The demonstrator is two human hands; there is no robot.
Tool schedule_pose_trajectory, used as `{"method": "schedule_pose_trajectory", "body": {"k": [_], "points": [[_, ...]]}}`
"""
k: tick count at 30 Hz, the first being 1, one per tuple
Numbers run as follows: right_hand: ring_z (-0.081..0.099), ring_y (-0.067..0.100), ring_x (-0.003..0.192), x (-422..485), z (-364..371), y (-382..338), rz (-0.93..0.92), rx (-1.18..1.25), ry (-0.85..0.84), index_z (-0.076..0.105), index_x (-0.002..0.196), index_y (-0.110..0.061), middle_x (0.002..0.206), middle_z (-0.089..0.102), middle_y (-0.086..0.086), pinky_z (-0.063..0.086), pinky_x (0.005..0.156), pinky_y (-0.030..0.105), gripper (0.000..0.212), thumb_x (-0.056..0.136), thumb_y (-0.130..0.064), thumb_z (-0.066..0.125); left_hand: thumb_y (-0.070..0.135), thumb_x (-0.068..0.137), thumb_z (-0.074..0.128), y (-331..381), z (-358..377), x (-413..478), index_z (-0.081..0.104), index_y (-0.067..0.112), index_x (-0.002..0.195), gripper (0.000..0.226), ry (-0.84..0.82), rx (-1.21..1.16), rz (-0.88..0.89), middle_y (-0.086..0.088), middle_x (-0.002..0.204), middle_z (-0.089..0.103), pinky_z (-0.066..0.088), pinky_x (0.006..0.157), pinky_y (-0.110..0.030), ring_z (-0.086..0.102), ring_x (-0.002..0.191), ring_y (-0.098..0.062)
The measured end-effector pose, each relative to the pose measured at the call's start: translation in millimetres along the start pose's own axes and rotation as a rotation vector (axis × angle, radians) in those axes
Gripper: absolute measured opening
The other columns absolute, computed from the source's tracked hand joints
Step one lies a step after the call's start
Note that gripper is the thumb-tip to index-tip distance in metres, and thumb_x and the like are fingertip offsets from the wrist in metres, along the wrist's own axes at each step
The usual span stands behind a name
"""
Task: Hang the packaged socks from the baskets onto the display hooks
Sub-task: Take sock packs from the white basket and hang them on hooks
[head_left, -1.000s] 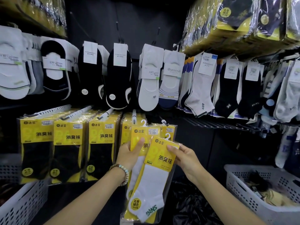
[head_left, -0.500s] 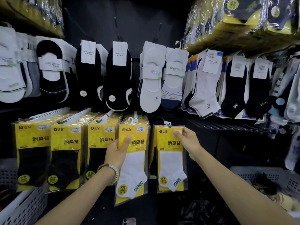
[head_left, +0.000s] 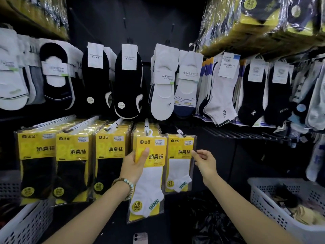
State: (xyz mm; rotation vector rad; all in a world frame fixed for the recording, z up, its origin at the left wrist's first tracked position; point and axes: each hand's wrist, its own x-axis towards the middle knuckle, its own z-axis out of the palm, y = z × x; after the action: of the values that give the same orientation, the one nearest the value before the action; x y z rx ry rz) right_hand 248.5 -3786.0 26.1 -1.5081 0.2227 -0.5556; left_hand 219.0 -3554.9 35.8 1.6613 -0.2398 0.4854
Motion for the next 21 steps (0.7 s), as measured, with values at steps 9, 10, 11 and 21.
{"method": "schedule_pose_trajectory", "body": {"k": [9,10,11,21], "points": [[0.070,0.016,0.098,-61.9,8.5,-28.5,-0.047,0.150,-0.457,0.068,0.107,-0.016,0.105,0.074,0.003,0.056,0.085,0.032,0.020,0.092,-0.027,0.061,0.044,0.086,0.054,6.3,43.8,-22.5,0.064,0.032,0.091,0.016,-0.225,-0.068,-0.043,0.017,0.075,0.068,0.044,0.054,-0.005,0.063,0.065,0.008],[0.070,0.017,0.098,-63.4,5.4,-27.1,-0.037,0.173,-0.433,0.067,0.108,-0.015,0.105,0.073,0.003,0.057,0.084,0.033,0.020,0.092,-0.024,0.060,0.043,0.087,0.054,6.1,46.9,-23.4,0.064,0.031,0.095,0.017,-0.238,-0.060,-0.054,0.013,0.082,0.070,0.047,0.058,-0.008,0.064,0.069,0.006],[0.070,0.018,0.097,-63.9,1.5,-25.1,-0.024,0.188,-0.399,0.067,0.108,-0.014,0.104,0.074,0.004,0.057,0.083,0.033,0.019,0.093,-0.023,0.060,0.042,0.088,0.054,6.3,49.2,-23.7,0.064,0.030,0.097,0.018,-0.245,-0.039,-0.060,0.009,0.088,0.070,0.050,0.065,-0.013,0.065,0.075,0.000],[0.070,0.010,0.073,-33.1,-22.9,-31.2,-0.072,0.163,-0.131,0.065,0.093,-0.016,0.086,0.072,0.000,0.054,0.055,0.020,0.012,0.096,-0.013,0.054,0.047,0.092,0.044,18.9,74.1,-17.0,0.029,0.028,0.143,0.057,-0.434,0.000,-0.148,0.002,0.138,0.048,0.036,0.108,-0.044,0.043,0.129,-0.017]]}}
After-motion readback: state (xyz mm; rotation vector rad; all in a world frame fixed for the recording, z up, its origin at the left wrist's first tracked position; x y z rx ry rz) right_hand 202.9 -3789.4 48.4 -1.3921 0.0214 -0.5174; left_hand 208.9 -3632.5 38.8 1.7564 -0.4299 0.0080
